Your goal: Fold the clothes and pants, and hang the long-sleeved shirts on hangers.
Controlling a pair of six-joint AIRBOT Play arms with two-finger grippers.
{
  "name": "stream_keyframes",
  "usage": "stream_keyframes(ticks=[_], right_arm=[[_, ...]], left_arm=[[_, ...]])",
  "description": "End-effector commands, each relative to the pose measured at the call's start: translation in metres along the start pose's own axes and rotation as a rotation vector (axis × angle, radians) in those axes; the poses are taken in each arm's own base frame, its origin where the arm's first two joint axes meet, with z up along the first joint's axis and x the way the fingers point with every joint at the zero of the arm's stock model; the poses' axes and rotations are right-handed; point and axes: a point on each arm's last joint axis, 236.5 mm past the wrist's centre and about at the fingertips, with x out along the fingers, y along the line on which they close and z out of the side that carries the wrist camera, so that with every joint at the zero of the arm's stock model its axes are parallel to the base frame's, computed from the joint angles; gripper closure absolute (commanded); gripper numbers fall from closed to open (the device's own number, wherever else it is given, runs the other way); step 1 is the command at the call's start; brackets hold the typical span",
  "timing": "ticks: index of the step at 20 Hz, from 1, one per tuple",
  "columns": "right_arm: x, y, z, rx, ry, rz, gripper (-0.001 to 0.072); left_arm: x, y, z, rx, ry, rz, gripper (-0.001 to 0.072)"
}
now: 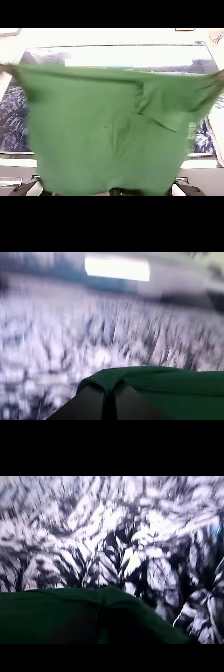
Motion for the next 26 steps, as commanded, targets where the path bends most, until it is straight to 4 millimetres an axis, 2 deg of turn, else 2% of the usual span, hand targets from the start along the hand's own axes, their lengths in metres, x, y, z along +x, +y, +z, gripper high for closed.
stream_keyframes(ticks=[1,3,5,6,8,10,13,16,19,21,22,24,26], right_arm=[[0.166,0.0,-0.046,0.148,0.354,0.167,0.0666],[0.239,0.003,-0.037,0.276,0.37,0.247,0.0666],[0.288,0.015,-0.012,0.389,0.309,0.354,0.0666],[0.306,0.018,0.007,0.456,0.241,0.399,0.0666],[0.33,0.009,0.042,0.551,0.088,0.416,0.0666],[0.343,-0.008,0.06,0.564,-0.014,0.378,0.0666],[0.355,-0.028,0.078,0.559,-0.12,0.327,0.0666],[0.357,-0.039,0.091,0.577,-0.188,0.301,0.0666],[0.361,-0.036,0.083,0.544,-0.157,0.306,0.0665],[0.362,-0.03,0.074,0.551,-0.112,0.322,0.0665],[0.358,-0.027,0.071,0.546,-0.09,0.334,0.0665],[0.336,-0.024,0.064,0.507,-0.024,0.36,0.0665],[0.301,-0.019,0.036,0.474,0.13,0.407,0.0664]], left_arm=[[0.115,0.079,-0.104,-0.191,0.288,0.069,0.0684],[0.162,0.108,-0.116,-0.27,0.315,0.085,0.0684],[0.199,0.127,-0.11,-0.37,0.295,0.065,0.0684],[0.215,0.133,-0.103,-0.409,0.276,0.052,0.0684],[0.239,0.142,-0.084,-0.444,0.233,0.031,0.0685],[0.254,0.15,-0.066,-0.437,0.196,0.031,0.0684],[0.27,0.164,-0.052,-0.43,0.159,0.043,0.0684],[0.281,0.178,-0.052,-0.449,0.13,0.065,0.0684],[0.291,0.18,-0.069,-0.462,0.168,0.064,0.0684],[0.294,0.175,-0.072,-0.459,0.181,0.057,0.0683],[0.291,0.169,-0.07,-0.455,0.191,0.041,0.0683],[0.271,0.154,-0.063,-0.406,0.247,-0.02,0.0683],[0.237,0.144,-0.078,-0.375,0.395,-0.074,0.0684]])
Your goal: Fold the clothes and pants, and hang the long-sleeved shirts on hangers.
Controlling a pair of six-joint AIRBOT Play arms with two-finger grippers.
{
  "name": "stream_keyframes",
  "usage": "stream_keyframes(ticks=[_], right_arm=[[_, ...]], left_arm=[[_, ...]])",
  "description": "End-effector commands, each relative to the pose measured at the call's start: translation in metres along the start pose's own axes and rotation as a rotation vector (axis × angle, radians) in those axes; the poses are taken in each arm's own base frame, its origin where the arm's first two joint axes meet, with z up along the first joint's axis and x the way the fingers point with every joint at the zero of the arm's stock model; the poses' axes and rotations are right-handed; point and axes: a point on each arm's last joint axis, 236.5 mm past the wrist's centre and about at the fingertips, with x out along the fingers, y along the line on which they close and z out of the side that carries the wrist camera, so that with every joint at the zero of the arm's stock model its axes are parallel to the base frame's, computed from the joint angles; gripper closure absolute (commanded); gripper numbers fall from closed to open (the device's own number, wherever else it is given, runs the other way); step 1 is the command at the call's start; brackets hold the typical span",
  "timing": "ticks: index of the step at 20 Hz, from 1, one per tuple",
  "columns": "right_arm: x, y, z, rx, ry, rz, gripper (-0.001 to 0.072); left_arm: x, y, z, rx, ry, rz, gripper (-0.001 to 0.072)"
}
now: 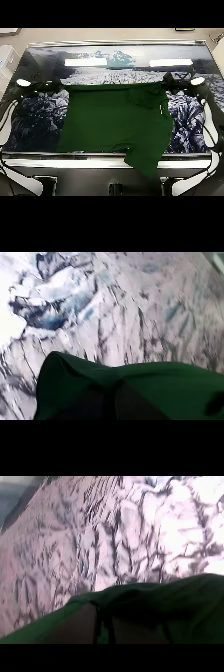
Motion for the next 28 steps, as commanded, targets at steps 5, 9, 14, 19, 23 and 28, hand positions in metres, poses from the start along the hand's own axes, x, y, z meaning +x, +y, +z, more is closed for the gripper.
stream_keyframes(ticks=[5,9,14,19,23,28], right_arm=[[-0.109,-0.081,-0.134,-0.045,0.677,-0.372,0.0664],[-0.106,-0.105,-0.147,0.033,0.68,-0.461,0.0664],[-0.103,-0.103,-0.15,0.063,0.68,-0.449,0.0664],[-0.105,-0.103,-0.153,0.066,0.693,-0.451,0.0664],[-0.106,-0.106,-0.153,0.062,0.698,-0.463,0.0664],[-0.105,-0.11,-0.159,0.076,0.719,-0.468,0.0664]], left_arm=[[-0.073,0.043,-0.122,-0.006,0.606,0.114,0.0684],[-0.075,0.063,-0.15,0.008,0.705,0.219,0.0684],[-0.068,0.063,-0.155,0.035,0.718,0.239,0.0684],[-0.07,0.068,-0.155,0.04,0.722,0.264,0.0684],[-0.069,0.072,-0.163,0.028,0.741,0.268,0.0684],[-0.069,0.077,-0.175,0.006,0.768,0.271,0.0683]])
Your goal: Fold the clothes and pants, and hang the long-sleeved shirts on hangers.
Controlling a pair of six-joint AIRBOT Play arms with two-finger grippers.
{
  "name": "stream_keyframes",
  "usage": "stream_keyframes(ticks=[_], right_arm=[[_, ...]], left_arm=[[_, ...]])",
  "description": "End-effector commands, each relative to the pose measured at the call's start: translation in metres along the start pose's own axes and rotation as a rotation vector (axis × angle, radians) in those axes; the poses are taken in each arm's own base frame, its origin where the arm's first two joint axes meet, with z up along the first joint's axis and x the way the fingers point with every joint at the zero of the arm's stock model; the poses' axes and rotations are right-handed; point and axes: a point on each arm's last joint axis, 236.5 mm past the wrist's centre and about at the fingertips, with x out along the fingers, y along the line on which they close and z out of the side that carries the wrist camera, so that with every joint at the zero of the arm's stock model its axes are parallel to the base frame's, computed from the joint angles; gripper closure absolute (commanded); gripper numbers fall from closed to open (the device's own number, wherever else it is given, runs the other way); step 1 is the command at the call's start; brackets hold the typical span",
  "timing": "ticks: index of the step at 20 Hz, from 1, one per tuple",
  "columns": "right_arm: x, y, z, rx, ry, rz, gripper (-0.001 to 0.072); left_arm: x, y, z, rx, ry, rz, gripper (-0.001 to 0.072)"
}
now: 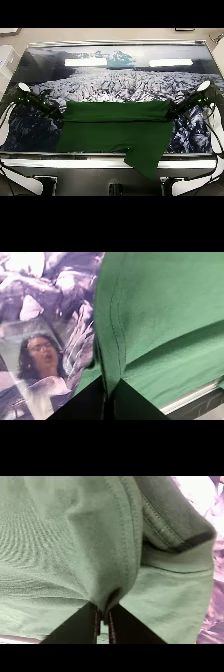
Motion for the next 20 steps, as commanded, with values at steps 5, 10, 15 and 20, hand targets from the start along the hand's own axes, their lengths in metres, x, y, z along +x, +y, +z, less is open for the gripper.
stream_keyframes(ticks=[5,10,15,20], right_arm=[[-0.003,-0.004,-0.004,-0.025,0.001,-0.003,0.0229],[-0.068,-0.051,-0.03,0.04,-0.052,-0.043,0.0172],[-0.052,-0.078,-0.069,0.021,-0.034,-0.119,0.0151],[-0.032,-0.068,-0.089,0.002,0.019,-0.047,0.0156]], left_arm=[[-0.001,-0.001,-0.019,-0.006,0.074,-0.019,0.0205],[-0.05,0.018,-0.041,-0.061,0.0,-0.033,0.0205],[-0.008,0.042,-0.106,-0.085,-0.005,-0.076,0.0207],[0.034,0.051,-0.144,-0.108,0.014,-0.096,0.0207]])
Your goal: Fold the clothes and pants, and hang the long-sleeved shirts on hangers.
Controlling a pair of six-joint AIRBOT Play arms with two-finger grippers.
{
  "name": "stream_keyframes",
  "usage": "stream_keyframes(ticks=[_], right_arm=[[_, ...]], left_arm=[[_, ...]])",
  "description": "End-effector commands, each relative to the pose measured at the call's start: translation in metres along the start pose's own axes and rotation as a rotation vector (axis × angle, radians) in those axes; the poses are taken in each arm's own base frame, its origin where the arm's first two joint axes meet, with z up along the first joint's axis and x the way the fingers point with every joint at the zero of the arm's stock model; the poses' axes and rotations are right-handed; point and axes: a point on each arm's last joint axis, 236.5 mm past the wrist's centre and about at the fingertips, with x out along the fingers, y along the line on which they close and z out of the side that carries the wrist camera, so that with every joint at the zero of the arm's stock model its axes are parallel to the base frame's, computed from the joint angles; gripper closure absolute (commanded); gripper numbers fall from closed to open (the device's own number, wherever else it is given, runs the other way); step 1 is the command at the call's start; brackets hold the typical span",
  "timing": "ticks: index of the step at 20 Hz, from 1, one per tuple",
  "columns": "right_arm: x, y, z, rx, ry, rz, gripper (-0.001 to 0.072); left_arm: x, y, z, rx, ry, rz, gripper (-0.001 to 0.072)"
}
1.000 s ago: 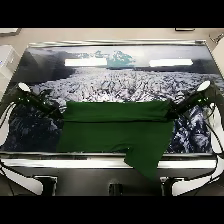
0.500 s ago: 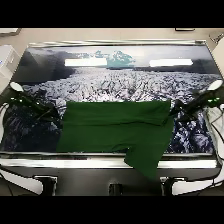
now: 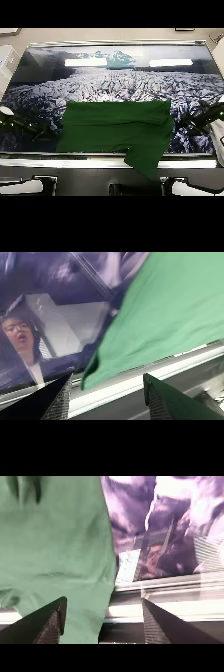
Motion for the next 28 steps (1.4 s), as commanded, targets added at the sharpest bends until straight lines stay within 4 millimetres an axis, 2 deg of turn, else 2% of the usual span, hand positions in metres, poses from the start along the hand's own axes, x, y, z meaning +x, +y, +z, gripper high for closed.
stream_keyframes(ticks=[1,4,7,9,10,11,12,15,17,20,24,27,28], right_arm=[[0.009,0.005,-0.011,-0.014,0.021,0.036,0.0156],[0.009,0.008,-0.011,-0.015,0.021,0.047,0.0156],[0.009,0.008,-0.013,-0.016,0.028,0.047,0.0156],[0.009,0.007,-0.017,-0.026,0.044,0.046,0.0156],[0.012,0.005,-0.02,-0.024,0.053,0.041,0.0156],[0.016,0.001,-0.025,-0.019,0.058,0.025,0.0156],[0.023,-0.005,-0.032,-0.016,0.06,0.009,0.0156],[0.054,-0.014,-0.062,-0.022,0.076,0.007,0.0156],[0.08,-0.006,-0.078,-0.027,0.099,0.073,0.0156],[0.109,0.005,-0.089,-0.014,0.111,0.155,0.0157],[0.122,0.005,-0.095,0.012,0.114,0.173,0.0168],[0.129,0.017,-0.096,0.047,0.107,0.234,0.0185],[0.132,0.017,-0.101,0.052,0.122,0.237,0.0247]], left_arm=[[0.025,0.009,-0.018,0.001,0.003,-0.006,0.0207],[0.037,0.008,-0.022,0.008,0.019,0.006,0.0207],[0.051,0.006,-0.037,0.009,0.071,0.005,0.021],[0.056,0.004,-0.041,0.003,0.083,-0.001,0.0298],[0.056,0.006,-0.038,0.001,0.072,0.004,0.0439],[0.056,0.008,-0.032,-0.022,0.044,0.015,0.0611],[0.056,0.008,-0.028,-0.03,0.025,0.018,0.0682],[0.056,0.006,-0.025,-0.028,0.013,0.008,0.0684],[0.055,0.005,-0.024,-0.025,0.006,0.01,0.0684],[0.05,0.003,-0.023,-0.013,-0.015,0.014,0.0683],[0.043,-0.001,-0.022,0.006,-0.047,0.022,0.0683],[0.042,-0.002,-0.022,0.009,-0.051,0.023,0.0683],[0.042,-0.002,-0.023,0.008,-0.047,0.021,0.0683]])
